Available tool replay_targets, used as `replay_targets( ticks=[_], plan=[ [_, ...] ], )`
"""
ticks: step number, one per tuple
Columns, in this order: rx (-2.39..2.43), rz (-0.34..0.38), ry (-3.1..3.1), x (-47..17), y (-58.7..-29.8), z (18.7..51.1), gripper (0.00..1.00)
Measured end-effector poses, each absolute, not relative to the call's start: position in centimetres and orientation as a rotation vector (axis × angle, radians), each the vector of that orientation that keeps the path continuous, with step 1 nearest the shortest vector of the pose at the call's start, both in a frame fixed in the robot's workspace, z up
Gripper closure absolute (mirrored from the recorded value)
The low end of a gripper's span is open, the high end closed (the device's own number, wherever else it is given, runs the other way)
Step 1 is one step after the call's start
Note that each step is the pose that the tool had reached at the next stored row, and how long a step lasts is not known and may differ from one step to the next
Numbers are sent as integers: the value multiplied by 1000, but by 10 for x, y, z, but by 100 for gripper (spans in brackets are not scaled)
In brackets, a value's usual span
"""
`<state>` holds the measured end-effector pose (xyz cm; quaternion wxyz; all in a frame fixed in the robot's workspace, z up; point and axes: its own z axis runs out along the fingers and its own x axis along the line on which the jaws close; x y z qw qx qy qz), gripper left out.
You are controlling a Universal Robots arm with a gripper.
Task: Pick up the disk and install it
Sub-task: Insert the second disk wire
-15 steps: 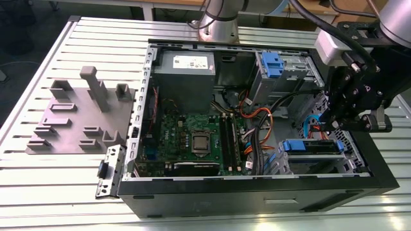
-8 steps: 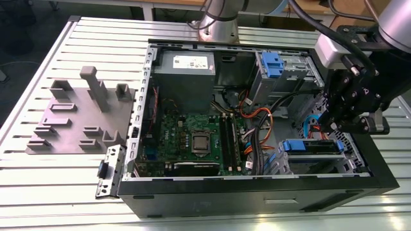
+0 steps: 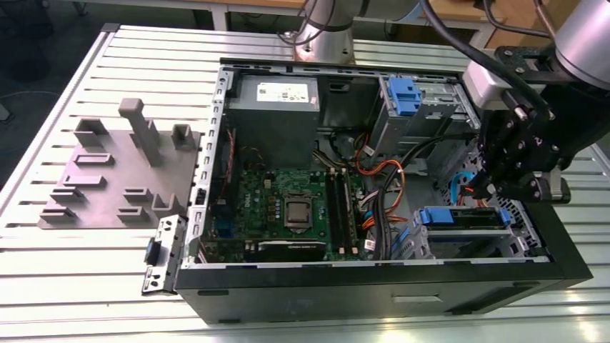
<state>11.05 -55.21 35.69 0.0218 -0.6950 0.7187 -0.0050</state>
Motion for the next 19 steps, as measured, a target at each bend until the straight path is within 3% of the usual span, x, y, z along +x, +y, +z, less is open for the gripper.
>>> replay_targets(
  ticks=[1, 3, 19],
  plan=[
    [-2153, -15, 2227, 111, -552, 357, 83],
    [-2153, -15, 2227, 111, -552, 356, 84],
    [-2156, -15, 2224, 107, -554, 354, 84]
  ],
)
